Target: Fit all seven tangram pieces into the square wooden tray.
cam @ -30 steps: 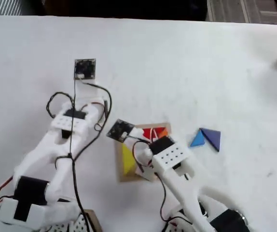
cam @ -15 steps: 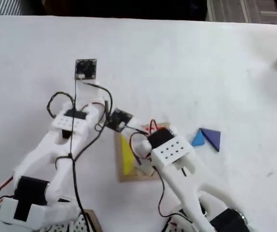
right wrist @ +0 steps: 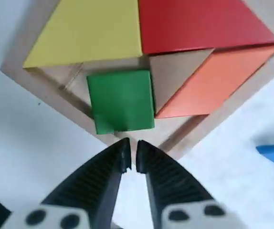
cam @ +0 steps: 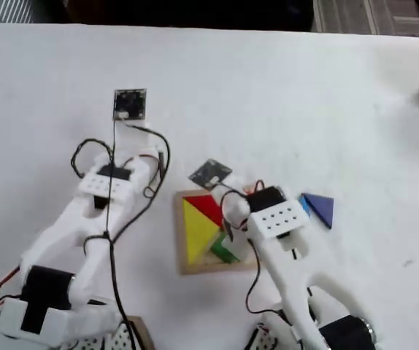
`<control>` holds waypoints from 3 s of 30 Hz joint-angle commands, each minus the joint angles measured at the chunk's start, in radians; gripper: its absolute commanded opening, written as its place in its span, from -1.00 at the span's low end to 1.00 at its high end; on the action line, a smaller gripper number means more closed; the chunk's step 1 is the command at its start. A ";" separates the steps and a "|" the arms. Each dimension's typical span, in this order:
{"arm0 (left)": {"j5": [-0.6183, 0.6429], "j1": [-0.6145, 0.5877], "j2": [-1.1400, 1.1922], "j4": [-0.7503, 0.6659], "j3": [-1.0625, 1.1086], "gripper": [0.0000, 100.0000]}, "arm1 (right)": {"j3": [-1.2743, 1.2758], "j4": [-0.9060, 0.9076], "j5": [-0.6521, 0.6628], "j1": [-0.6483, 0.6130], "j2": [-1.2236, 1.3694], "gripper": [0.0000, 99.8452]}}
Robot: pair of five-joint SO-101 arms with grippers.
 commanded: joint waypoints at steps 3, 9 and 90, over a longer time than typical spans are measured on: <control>-0.006 0.012 -0.004 0.003 -0.052 -0.95 | 0.051 -0.079 -0.002 0.004 -0.013 -0.96; -0.003 0.013 -0.004 0.003 -0.052 -0.95 | 0.064 -0.128 -0.006 -0.004 -0.004 -0.96; -0.009 0.039 -0.002 0.038 -0.043 -0.95 | -0.210 -0.311 -0.307 0.469 0.387 -0.56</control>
